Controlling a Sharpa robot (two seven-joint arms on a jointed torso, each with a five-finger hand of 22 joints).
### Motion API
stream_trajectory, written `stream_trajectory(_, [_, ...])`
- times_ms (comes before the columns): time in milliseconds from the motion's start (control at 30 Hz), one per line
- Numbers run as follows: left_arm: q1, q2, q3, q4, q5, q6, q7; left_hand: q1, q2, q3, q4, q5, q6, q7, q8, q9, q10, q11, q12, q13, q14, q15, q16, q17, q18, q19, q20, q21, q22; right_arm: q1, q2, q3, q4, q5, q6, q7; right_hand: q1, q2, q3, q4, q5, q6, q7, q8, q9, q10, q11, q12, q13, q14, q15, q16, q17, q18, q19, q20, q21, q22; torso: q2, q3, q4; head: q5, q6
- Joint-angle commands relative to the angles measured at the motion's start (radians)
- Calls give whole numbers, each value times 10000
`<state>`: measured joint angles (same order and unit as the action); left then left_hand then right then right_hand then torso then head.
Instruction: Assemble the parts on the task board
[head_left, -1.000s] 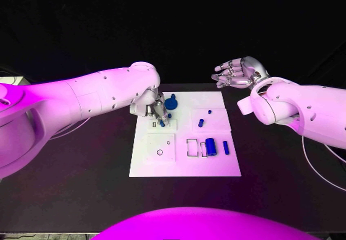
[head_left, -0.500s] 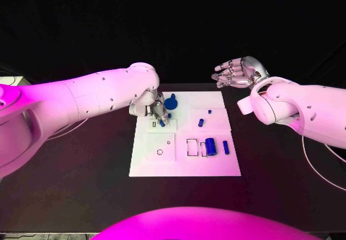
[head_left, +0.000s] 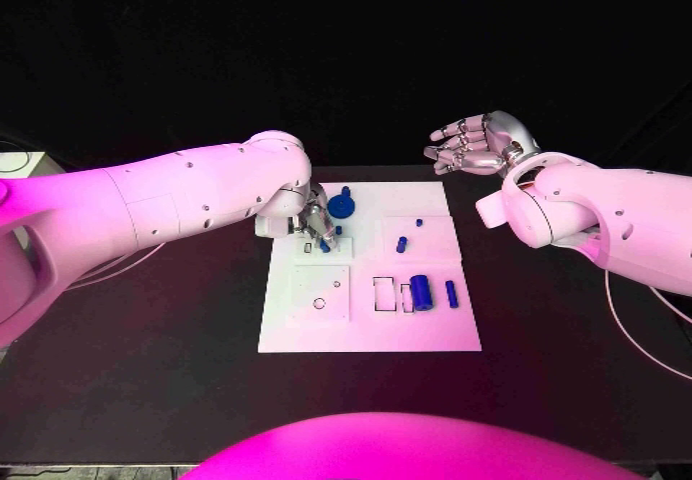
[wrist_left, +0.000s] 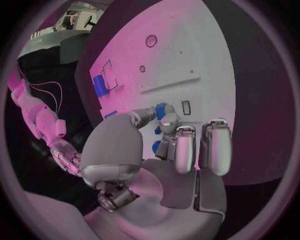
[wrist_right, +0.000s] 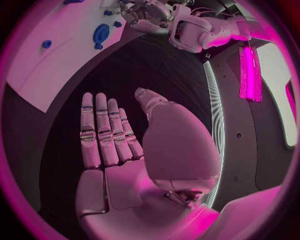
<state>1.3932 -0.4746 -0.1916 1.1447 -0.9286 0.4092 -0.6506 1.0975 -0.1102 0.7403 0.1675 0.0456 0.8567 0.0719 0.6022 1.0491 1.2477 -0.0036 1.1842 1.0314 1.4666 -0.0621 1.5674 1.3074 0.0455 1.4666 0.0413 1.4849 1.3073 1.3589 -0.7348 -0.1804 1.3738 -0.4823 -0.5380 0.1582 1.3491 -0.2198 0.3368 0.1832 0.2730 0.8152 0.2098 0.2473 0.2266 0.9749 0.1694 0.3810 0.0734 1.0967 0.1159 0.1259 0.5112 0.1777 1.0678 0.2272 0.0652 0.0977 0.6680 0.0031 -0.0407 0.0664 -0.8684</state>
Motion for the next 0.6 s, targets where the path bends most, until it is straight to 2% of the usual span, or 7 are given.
stream_trajectory(33, [1, -43, 15, 188, -177, -740, 161, -115, -9, 2259, -2154, 61, 134, -23, 60, 59, 117, -20, 71, 29, 1042, -30, 34, 2634, -152, 443, -11, 22, 1417, -5, -5, 2, -3, -86, 157, 105, -17, 43, 24, -62, 61, -75, 303, -25, -8, -88, 16, 58, -9, 3, 19, -65, -9, 69, -40, 2, 24, -9, 7, 2, 8, 12, -3])
stream_trajectory(267, [-12, -165, 18, 478, -335, -1249, 158, -169, -31, 2338, -2183, 65, 158, -30, 67, 72, 158, -28, 98, 56, 1042, -36, 34, 2634, -152, 446, -27, 25, 1422, -8, 3, 2, -17, -86, 170, 106, -17, 43, 24, -62, 61, -75, 303, -25, -8, -88, 16, 58, -9, 3, 19, -65, -9, 69, -40, 2, 24, -9, 5, -9, -7, 44, -4])
stream_trajectory(400, [-25, -264, 18, 646, -485, -1608, 166, -207, -48, 2397, -2206, 67, 175, -35, 74, 84, 188, -33, 118, 77, 1042, -40, 34, 2634, -159, 463, -45, 46, 1453, -11, -7, 2, -20, -86, 175, 101, -17, 43, 24, -62, 61, -75, 303, -25, -8, -88, 16, 58, -9, 3, 19, -65, -9, 69, -40, 2, 24, -9, 5, 1, -9, 41, -16])
stream_trajectory(600, [-46, -383, 13, 833, -546, -1700, 90, -220, -57, 2419, -2216, 70, 182, -38, 78, 89, 198, -36, 124, 83, 1042, -43, 34, 2634, -161, 466, -50, 50, 1458, -14, -16, 2, -23, -86, 185, 94, -17, 43, 24, -62, 61, -75, 303, -25, -8, -88, 16, 58, -9, 3, 19, -65, -9, 69, -40, 2, 24, -9, 4, 4, 13, 47, -42])
